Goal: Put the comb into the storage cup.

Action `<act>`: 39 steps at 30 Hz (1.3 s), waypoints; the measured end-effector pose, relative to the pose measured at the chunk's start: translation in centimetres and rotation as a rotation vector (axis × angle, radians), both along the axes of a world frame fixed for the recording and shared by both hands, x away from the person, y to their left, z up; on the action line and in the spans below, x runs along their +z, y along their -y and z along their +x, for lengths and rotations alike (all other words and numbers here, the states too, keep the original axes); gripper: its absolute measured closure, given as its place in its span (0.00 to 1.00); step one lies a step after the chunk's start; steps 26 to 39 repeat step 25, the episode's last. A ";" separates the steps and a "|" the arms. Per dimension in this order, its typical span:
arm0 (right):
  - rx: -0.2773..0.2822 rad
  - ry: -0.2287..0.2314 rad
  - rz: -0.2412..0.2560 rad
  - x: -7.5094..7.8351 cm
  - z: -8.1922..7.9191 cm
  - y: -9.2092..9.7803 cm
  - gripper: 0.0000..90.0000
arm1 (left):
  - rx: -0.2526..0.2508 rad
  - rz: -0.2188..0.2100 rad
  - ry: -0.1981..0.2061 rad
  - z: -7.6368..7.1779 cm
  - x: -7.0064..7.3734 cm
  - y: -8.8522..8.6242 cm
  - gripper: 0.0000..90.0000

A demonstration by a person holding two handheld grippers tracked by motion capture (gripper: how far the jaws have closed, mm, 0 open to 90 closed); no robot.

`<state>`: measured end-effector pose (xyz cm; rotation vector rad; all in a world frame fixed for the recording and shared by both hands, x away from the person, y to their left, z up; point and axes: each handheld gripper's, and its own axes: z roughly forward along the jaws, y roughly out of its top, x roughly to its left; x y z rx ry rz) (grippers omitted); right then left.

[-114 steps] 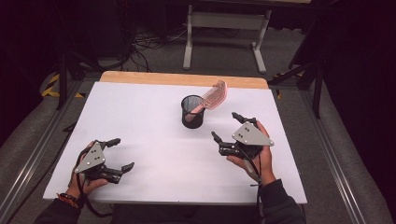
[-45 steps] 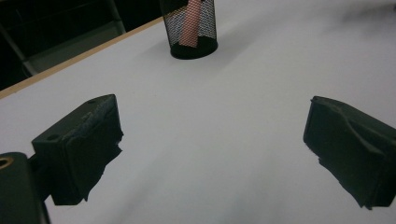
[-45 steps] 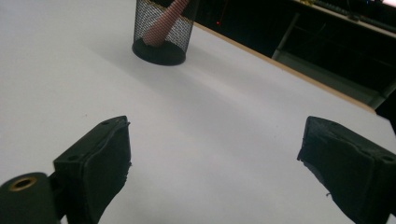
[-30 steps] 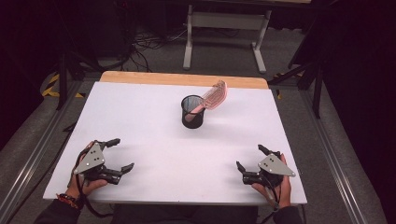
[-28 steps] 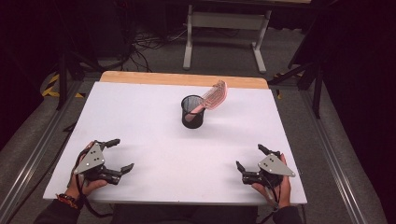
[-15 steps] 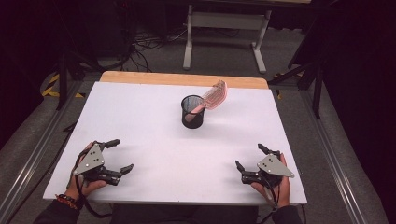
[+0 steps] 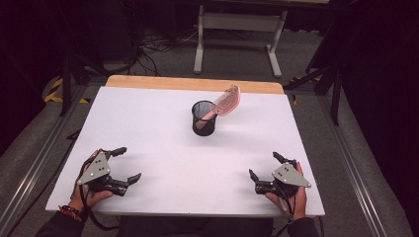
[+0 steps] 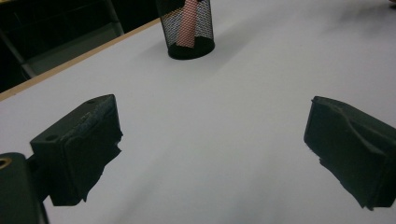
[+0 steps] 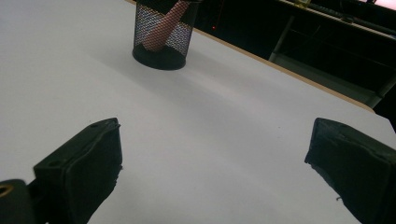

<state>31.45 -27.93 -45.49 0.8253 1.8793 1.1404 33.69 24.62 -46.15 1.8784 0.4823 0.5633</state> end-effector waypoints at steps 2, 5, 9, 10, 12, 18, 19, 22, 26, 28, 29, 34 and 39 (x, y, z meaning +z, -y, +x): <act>0.005 0.001 0.004 0.1 -0.1 0.0 0.04 | -0.001 0.001 0.000 0.0 0.0 0.0 0.06; 0.007 0.001 0.006 0.1 -0.1 0.0 0.04 | -0.001 0.004 0.000 0.0 0.0 0.0 0.06; 0.017 -0.013 0.018 0.1 0.0 0.1 0.04 | -0.001 0.001 -0.002 0.0 0.0 0.0 0.06; 0.017 -0.011 0.022 0.1 0.0 0.1 0.04 | -0.001 0.000 -0.002 0.0 0.0 0.0 0.06; 0.013 -0.006 0.023 0.2 0.0 0.1 0.04 | -0.001 0.001 -0.003 0.1 0.0 0.0 0.06; 0.017 -0.007 0.035 0.1 0.0 0.1 0.04 | 0.006 0.000 -0.003 0.1 0.0 0.0 0.06; 0.017 -0.006 0.037 0.1 0.0 0.1 0.04 | 0.007 0.000 -0.003 0.1 0.0 -0.1 0.06; 0.018 -0.008 0.043 0.1 0.0 0.1 0.04 | 0.010 -0.003 -0.004 0.2 -0.1 0.0 0.06; 0.018 -0.010 0.045 0.1 0.0 0.2 0.04 | 0.015 -0.004 -0.006 0.2 0.0 0.0 0.06; 0.018 -0.010 0.045 0.1 0.0 0.2 0.04 | 0.015 -0.004 -0.006 0.2 0.0 0.0 0.06; 0.018 -0.010 0.045 0.1 0.0 0.2 0.04 | 0.015 -0.004 -0.006 0.2 0.0 0.0 0.06; 0.018 -0.010 0.045 0.1 0.0 0.2 0.04 | 0.015 -0.004 -0.006 0.2 0.0 0.0 0.06; 0.018 -0.010 0.045 0.1 0.0 0.2 0.04 | 0.015 -0.004 -0.006 0.2 0.0 0.0 0.06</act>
